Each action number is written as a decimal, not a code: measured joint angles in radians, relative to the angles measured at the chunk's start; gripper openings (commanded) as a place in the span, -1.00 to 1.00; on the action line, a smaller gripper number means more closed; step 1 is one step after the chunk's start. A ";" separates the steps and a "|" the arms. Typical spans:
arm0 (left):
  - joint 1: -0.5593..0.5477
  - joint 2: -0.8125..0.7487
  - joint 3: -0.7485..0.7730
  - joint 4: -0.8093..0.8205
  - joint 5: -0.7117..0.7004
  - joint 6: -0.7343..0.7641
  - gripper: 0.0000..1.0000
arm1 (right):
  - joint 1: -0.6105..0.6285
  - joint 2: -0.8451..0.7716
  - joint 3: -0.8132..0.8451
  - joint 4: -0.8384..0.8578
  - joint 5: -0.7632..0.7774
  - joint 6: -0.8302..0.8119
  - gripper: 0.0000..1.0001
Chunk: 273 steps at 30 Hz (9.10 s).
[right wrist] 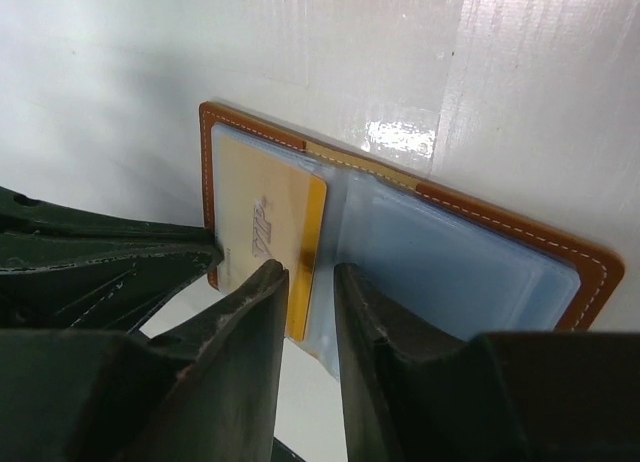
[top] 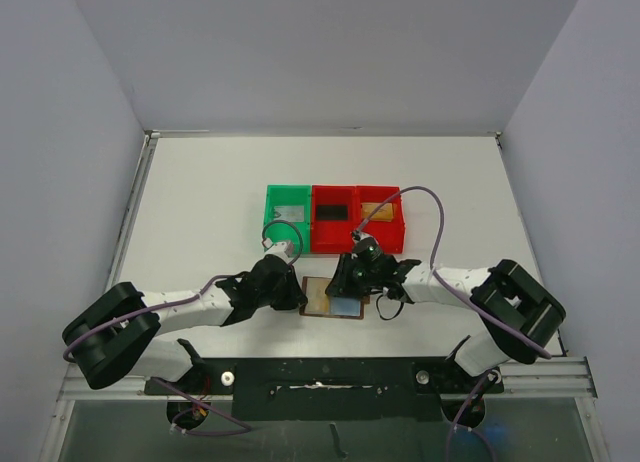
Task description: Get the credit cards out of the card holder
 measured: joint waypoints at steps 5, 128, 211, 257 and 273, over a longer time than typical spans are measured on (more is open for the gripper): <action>0.000 -0.002 -0.002 0.003 0.008 0.001 -0.87 | 0.006 0.035 0.020 0.003 -0.005 0.003 -0.41; -0.014 -0.113 -0.060 0.020 -0.026 0.021 -0.47 | -0.052 -0.055 -0.133 0.172 -0.116 0.018 -0.59; -0.035 0.075 0.050 0.023 0.006 -0.003 -1.00 | -0.063 -0.016 -0.124 0.178 -0.098 0.023 -1.00; -0.039 0.020 0.040 -0.044 -0.041 0.023 -1.00 | -0.039 -0.066 -0.158 0.170 -0.098 0.013 -1.00; -0.039 -0.076 0.060 -0.186 -0.048 0.033 -0.15 | -0.051 -0.101 -0.168 0.166 -0.109 0.028 -0.58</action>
